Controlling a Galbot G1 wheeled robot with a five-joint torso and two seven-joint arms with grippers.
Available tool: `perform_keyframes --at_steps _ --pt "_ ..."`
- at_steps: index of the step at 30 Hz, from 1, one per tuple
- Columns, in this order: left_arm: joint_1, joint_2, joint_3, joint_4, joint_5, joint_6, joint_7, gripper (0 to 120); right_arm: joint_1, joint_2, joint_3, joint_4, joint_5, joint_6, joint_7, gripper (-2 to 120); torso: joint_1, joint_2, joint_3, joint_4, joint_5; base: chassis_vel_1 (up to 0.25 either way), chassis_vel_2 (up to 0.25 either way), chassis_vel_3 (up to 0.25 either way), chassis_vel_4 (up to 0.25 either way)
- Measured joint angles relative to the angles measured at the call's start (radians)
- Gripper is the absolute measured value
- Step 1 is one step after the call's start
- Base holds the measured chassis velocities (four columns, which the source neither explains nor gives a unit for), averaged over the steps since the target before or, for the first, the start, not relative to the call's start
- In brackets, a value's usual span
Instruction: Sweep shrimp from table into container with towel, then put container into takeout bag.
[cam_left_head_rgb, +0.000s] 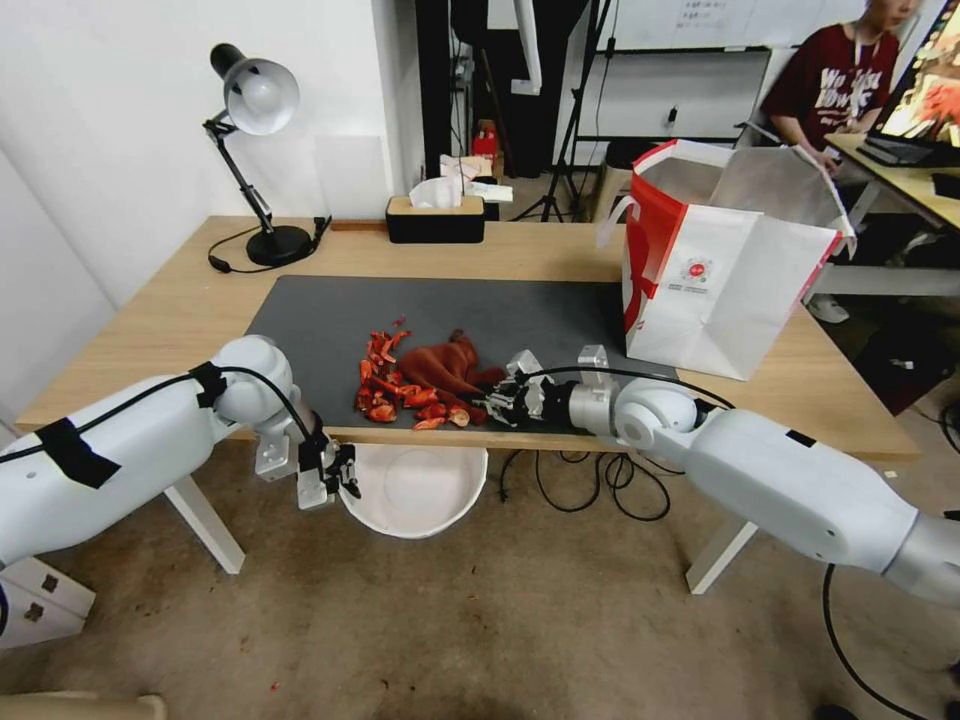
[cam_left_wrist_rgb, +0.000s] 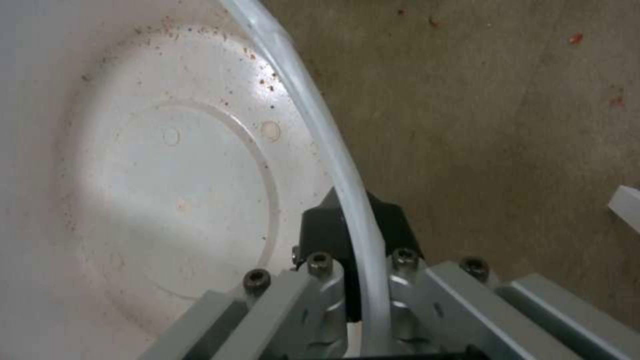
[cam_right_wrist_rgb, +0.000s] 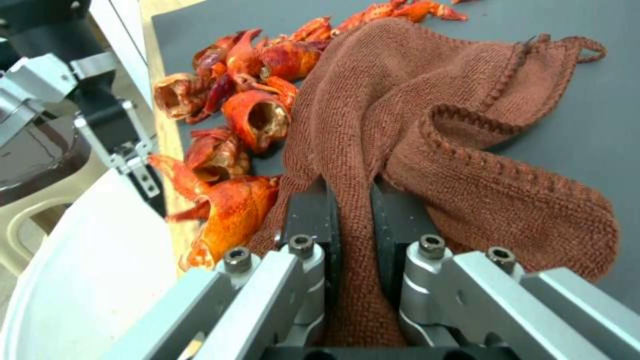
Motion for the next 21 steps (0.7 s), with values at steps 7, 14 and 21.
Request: perform_keyframes --at_steps 7,14,21 --pt "-0.024 0.013 0.015 -0.002 -0.022 0.003 0.007 0 -0.024 -0.014 0.016 0.028 -0.003 -0.001 0.0 8 0.0 0.0 0.0 -0.0004 -0.0003 0.0 0.0 0.0 0.0" --pt "-0.047 0.025 0.032 -0.012 -0.044 0.018 0.012 0 -0.041 -0.027 0.022 0.065 -0.004 -0.003 0.008 8 0.0 0.0 0.0 -0.0003 -0.0002 0.0 0.0 0.0 0.0" --pt "-0.058 0.028 0.038 -0.016 -0.053 0.024 0.014 0 -0.055 -0.042 0.031 0.093 -0.005 -0.004 0.014 8 0.0 0.0 0.0 0.0 -0.0001 0.0 0.0 0.0 0.0"
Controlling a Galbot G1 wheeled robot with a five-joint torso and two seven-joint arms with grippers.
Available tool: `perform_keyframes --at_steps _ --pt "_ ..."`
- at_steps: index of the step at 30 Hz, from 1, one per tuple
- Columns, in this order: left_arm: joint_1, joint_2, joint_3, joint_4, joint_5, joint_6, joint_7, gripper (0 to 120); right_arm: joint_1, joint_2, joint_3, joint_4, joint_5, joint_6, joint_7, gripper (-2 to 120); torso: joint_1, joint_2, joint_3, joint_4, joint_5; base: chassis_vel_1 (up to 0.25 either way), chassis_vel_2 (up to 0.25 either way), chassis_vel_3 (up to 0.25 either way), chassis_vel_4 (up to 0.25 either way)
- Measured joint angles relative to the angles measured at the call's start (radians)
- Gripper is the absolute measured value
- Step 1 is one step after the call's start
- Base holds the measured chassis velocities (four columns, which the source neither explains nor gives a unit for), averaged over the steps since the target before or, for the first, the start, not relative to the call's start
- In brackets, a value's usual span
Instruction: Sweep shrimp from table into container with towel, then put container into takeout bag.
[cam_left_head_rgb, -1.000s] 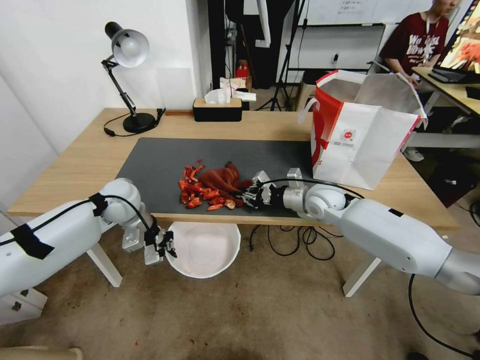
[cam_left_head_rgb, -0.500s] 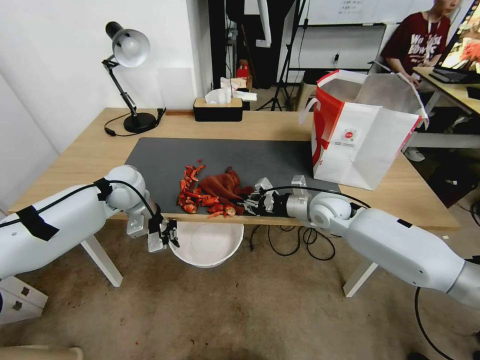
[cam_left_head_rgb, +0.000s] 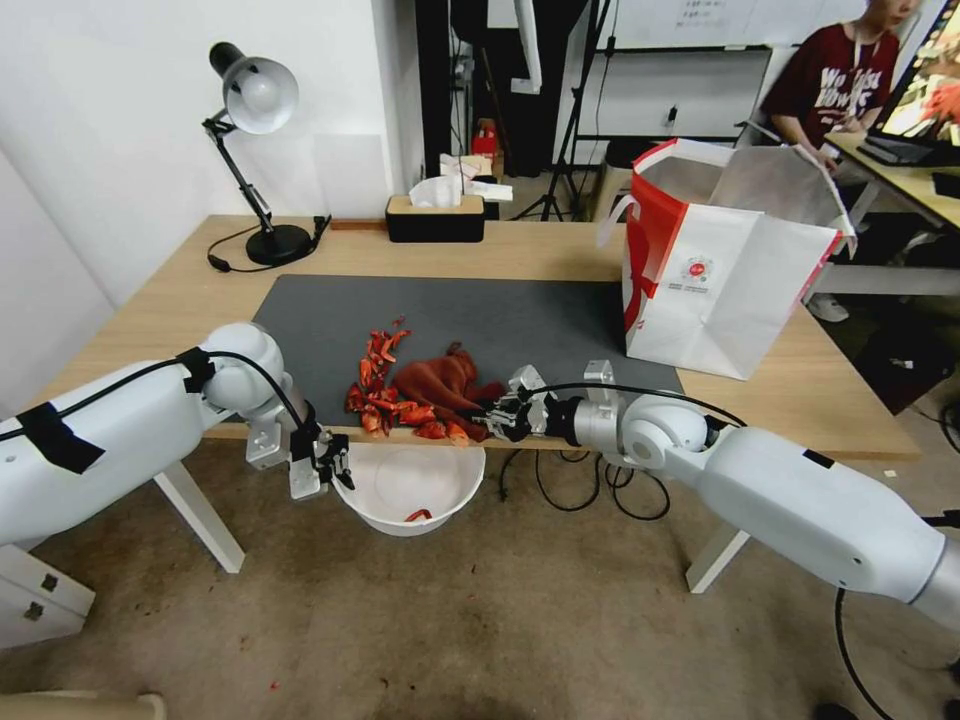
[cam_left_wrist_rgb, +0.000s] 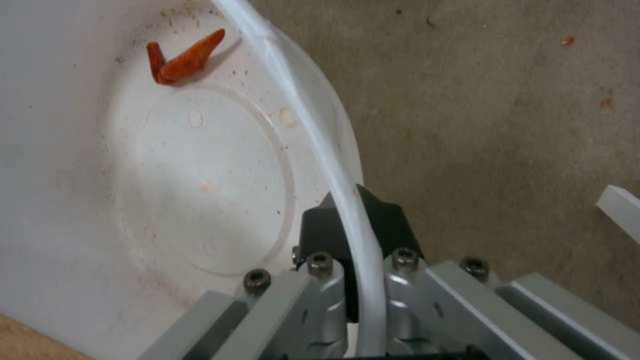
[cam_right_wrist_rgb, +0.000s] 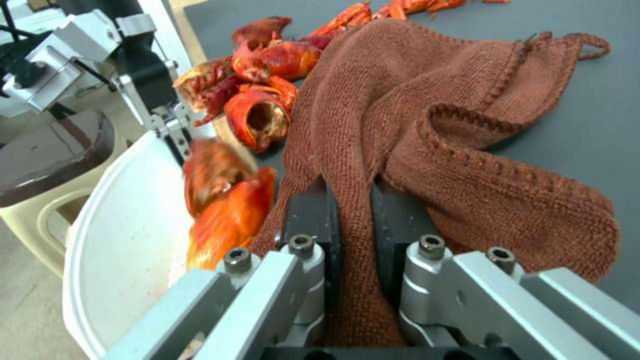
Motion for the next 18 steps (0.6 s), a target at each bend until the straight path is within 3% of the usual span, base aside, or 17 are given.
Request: perform_keyframes --at_steps 18 --pt "-0.032 0.005 0.016 0.003 -0.016 0.003 0.0 0 -0.052 -0.03 0.032 0.06 -0.006 0.0 0.003 8 0.0 0.0 0.0 -0.0003 0.0001 0.0 0.0 0.0 0.0"
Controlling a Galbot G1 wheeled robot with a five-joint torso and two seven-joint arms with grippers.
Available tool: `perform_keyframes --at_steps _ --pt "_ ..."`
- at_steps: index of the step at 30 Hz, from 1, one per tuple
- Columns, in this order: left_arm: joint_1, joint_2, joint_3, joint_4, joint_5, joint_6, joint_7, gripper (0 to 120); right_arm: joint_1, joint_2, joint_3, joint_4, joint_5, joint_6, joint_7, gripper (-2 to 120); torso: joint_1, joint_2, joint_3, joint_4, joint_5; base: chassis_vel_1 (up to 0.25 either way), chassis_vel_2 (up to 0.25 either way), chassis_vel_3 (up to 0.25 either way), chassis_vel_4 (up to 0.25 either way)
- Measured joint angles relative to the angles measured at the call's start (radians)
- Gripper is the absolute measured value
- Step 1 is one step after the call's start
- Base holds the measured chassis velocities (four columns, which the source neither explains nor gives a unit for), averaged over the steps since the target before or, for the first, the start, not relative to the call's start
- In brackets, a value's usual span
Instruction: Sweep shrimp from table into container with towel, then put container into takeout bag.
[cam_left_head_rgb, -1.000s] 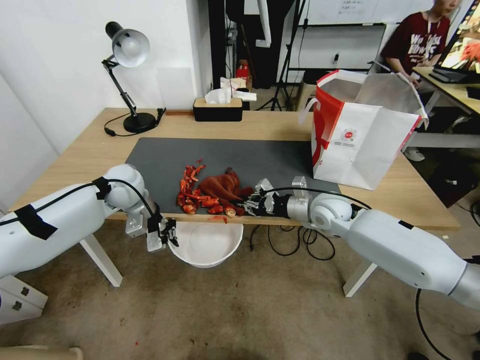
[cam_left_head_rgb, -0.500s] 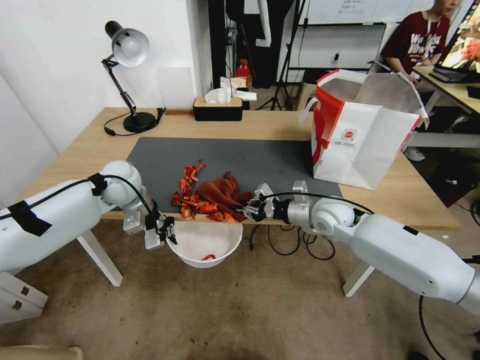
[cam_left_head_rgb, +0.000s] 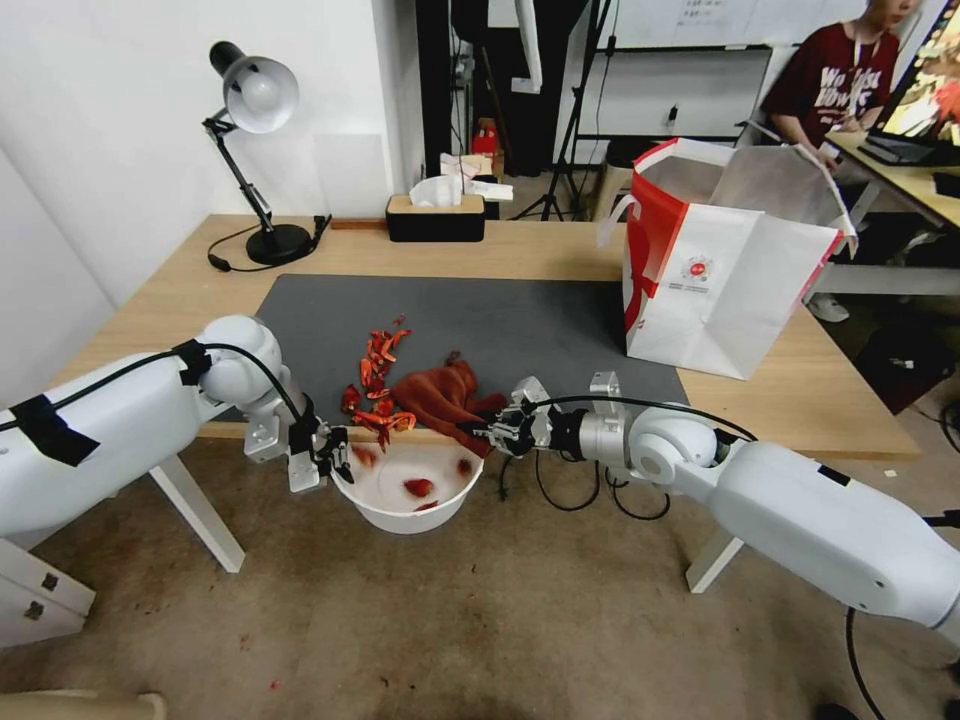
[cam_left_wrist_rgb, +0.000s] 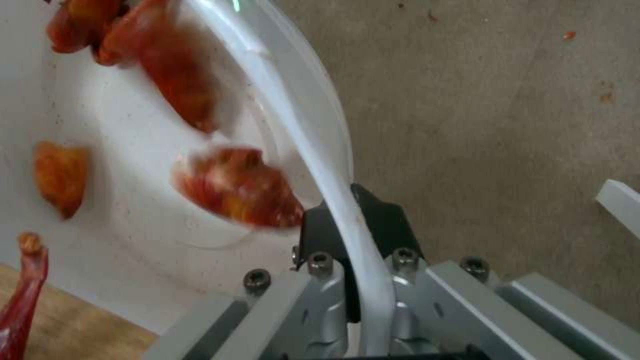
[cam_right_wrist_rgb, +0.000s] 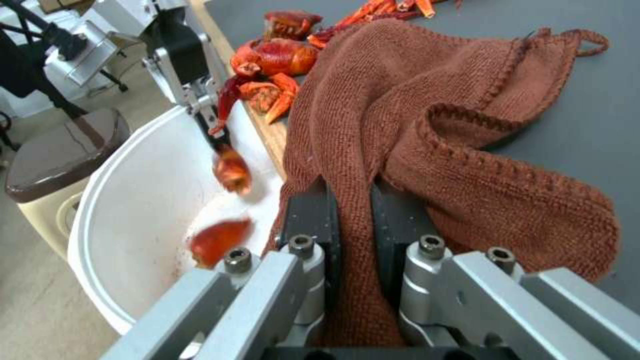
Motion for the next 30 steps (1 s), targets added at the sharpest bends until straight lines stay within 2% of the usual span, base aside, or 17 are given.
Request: perform_keyframes --at_steps 20,30 --pt "0.003 -0.016 -0.001 0.015 0.001 -0.002 -0.006 0 -0.036 -0.047 0.043 0.062 0.002 0.007 -0.001 8 0.0 0.0 0.0 -0.0004 0.0 0.0 0.0 0.0 0.0" --pt "0.008 -0.005 -0.004 0.013 0.003 -0.004 -0.009 0 -0.056 -0.054 0.079 0.079 0.012 0.026 -0.002 8 0.0 0.0 0.0 -0.0002 0.0 0.0 0.0 0.0 0.0"
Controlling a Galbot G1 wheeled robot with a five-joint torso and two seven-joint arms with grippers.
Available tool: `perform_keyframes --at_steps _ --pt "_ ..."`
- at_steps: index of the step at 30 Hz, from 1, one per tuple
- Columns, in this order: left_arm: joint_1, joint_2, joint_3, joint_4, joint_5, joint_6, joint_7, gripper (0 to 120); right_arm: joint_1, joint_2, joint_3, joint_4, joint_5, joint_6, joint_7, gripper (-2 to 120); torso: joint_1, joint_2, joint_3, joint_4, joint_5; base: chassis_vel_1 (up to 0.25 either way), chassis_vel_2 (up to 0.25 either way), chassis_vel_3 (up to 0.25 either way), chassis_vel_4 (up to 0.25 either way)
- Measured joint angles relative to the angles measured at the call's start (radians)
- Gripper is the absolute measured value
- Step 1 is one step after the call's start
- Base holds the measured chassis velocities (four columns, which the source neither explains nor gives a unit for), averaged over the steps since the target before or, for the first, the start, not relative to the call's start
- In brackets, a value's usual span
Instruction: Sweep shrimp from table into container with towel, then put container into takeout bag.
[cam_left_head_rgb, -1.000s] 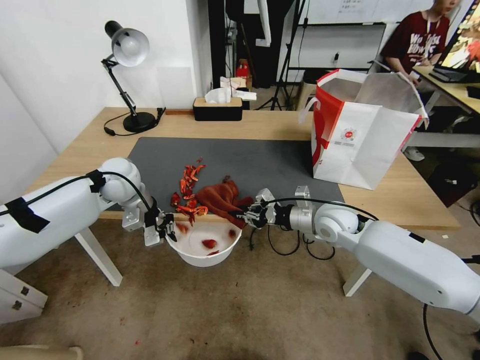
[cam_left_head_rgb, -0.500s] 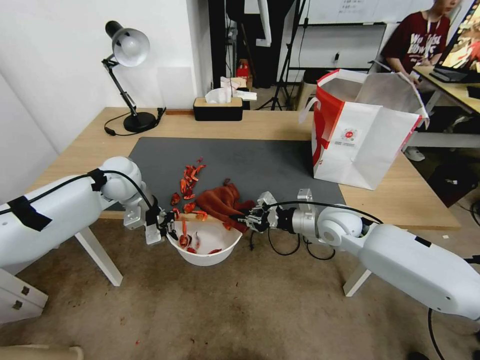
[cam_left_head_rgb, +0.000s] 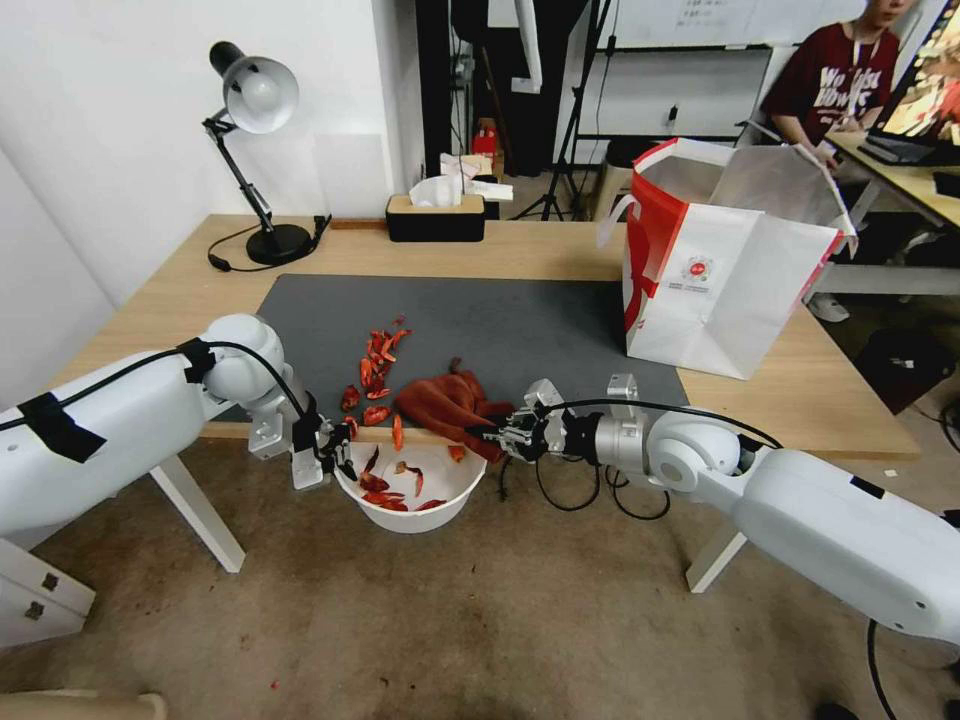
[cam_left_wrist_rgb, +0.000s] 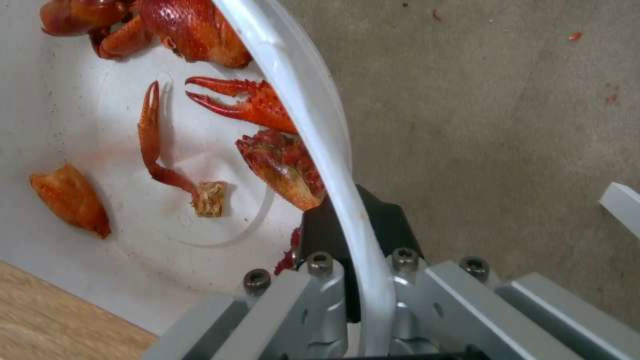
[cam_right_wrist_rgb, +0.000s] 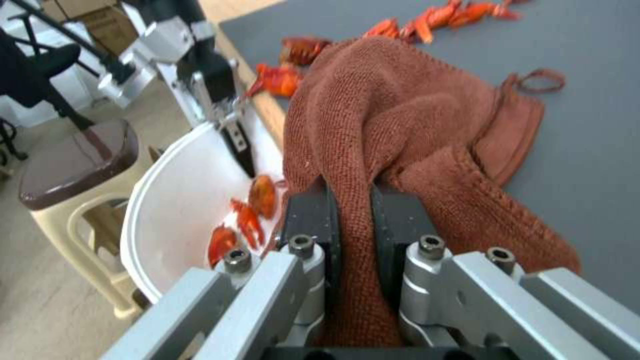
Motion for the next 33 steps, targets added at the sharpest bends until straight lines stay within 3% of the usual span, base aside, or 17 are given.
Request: perform_keyframes --at_steps 11,19,23,33 --pt "0.039 0.022 -0.029 -0.013 0.007 -0.001 -0.003 0 0.015 0.009 0.067 -0.002 0.036 0.023 0.001 8 0.0 0.0 0.0 0.0001 -0.0001 0.0 0.0 0.0 0.0" --pt "0.105 0.038 -0.095 -0.012 0.041 -0.021 -0.005 0 0.106 0.096 0.093 -0.103 0.122 0.095 0.062 8 0.0 0.0 0.0 0.0001 -0.0001 0.0 0.0 0.0 0.0" --pt "0.144 0.053 -0.133 -0.008 0.049 -0.032 -0.01 0 0.219 0.209 0.035 -0.293 0.096 0.145 0.096 8 0.0 0.0 0.0 0.0002 0.0 0.0 0.0 0.0 0.0" --pt "0.198 0.063 -0.207 0.013 0.063 -0.064 -0.012 0 0.4 0.428 -0.106 -0.693 -0.025 0.146 0.056 8 0.0 0.0 0.0 0.0004 -0.0002 0.0 0.0 0.0 0.0"
